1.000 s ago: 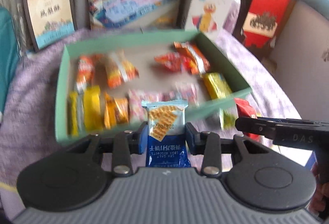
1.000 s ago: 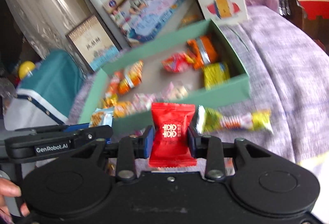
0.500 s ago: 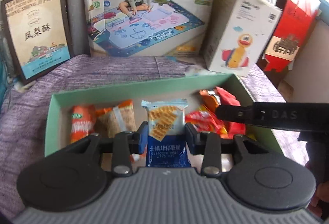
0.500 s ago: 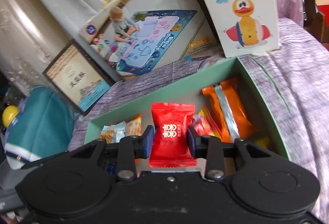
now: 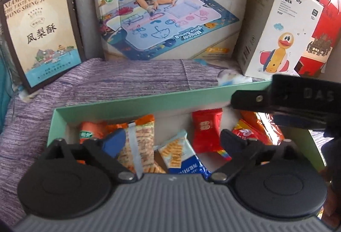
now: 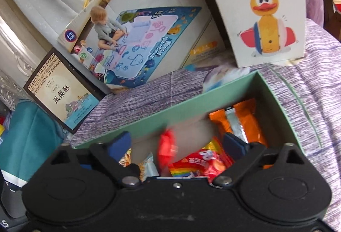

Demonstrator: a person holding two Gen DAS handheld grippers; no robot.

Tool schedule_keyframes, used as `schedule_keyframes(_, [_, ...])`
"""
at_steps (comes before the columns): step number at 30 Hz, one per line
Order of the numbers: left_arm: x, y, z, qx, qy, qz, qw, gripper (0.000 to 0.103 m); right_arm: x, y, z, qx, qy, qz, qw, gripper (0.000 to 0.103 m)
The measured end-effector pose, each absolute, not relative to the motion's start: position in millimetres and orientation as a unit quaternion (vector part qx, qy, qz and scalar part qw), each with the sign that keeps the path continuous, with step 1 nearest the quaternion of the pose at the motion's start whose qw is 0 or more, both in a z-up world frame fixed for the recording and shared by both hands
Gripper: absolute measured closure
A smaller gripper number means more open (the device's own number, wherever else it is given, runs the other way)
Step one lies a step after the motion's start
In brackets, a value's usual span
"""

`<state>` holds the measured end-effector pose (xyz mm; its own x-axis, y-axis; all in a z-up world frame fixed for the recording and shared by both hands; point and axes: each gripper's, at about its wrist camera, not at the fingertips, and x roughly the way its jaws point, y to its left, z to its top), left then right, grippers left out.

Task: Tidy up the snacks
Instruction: 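Carry both snacks into the tray and open both tools, then move the left tool to the pink candy packet while the right tool reaches the yellow-green stick snack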

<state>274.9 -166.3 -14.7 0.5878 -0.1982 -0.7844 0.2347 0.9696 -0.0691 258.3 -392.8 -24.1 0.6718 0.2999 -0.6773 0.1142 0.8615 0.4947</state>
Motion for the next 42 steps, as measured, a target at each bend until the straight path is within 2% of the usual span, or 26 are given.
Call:
schedule_keyframes(3, [266,-163,-9,0.013,0.439,-0.125,0.889,0.000,248,-397,-19,0.263,0.401,0.049,0.876,0.000])
schedule_keyframes(25, [142,-149,46,0.010,0.430,-0.168,0.887,0.000,118,-412,24,0.254,0.377,0.067,0.888,0.000])
schedule_keyframes(42, [77,-142,21,0.017,0.464,-0.201,0.863,0.000,33,-459,-12,0.279,0.403,0.034,0.871,0.000])
